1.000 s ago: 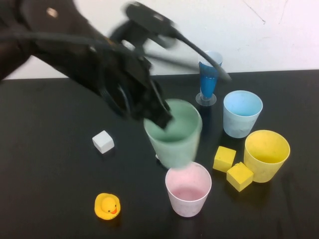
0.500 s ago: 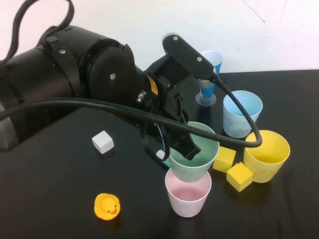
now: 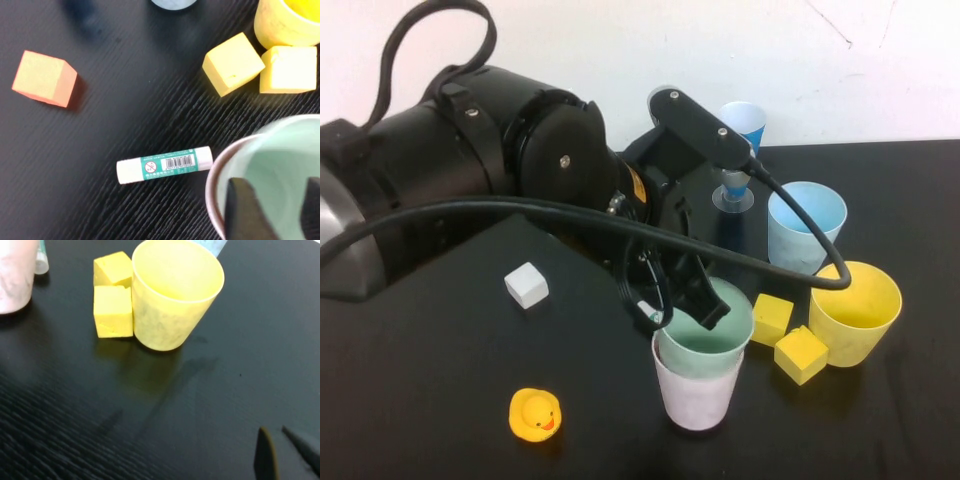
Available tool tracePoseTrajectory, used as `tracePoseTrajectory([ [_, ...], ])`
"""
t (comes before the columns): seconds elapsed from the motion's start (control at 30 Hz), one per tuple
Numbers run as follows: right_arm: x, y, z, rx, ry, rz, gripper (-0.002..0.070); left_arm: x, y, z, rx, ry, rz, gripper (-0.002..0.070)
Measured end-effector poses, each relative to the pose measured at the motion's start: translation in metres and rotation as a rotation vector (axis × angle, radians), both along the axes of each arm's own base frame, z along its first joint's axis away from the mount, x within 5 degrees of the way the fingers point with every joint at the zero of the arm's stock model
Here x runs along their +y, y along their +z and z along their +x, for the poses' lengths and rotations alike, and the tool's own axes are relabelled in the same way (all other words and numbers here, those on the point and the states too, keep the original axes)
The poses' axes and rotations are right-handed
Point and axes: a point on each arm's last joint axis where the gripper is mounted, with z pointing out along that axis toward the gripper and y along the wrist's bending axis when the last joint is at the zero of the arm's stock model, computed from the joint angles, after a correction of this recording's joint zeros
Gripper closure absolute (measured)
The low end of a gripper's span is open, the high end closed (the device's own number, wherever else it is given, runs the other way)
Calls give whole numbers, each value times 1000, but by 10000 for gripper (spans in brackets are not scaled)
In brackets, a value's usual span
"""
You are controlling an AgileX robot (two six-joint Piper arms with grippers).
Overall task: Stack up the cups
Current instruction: Place the green cup on the pink cup, then pick up the blue cup
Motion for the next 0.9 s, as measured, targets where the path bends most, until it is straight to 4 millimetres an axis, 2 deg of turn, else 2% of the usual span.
tracePoseTrajectory([
  [0.1,0,0,0,0,0,5,679,0,0,0,3,3,-3,365],
  [0.2,1,0,0,0,1,17,679,1,5,-1,-18,5,-21,358],
  [0.3,2,1,0,-1,8,25,679,5,19,-6,-67,8,-63,412],
  [0.37,3,1,0,-4,19,41,679,10,32,-10,-119,11,-90,473],
  [0.47,7,3,-1,-13,73,44,679,22,55,-19,-227,19,-119,575],
  [0.57,11,8,0,0,132,45,679,38,80,-30,-348,39,-139,644],
  [0.7,15,31,12,28,200,49,679,65,109,-50,-488,91,-159,668],
  [0.77,16,43,22,50,228,53,679,78,116,-61,-542,122,-181,670],
  [0.83,17,56,36,71,251,68,679,93,118,-75,-596,144,-194,671],
  [0.9,18,67,50,82,267,91,679,107,109,-88,-635,160,-203,673],
])
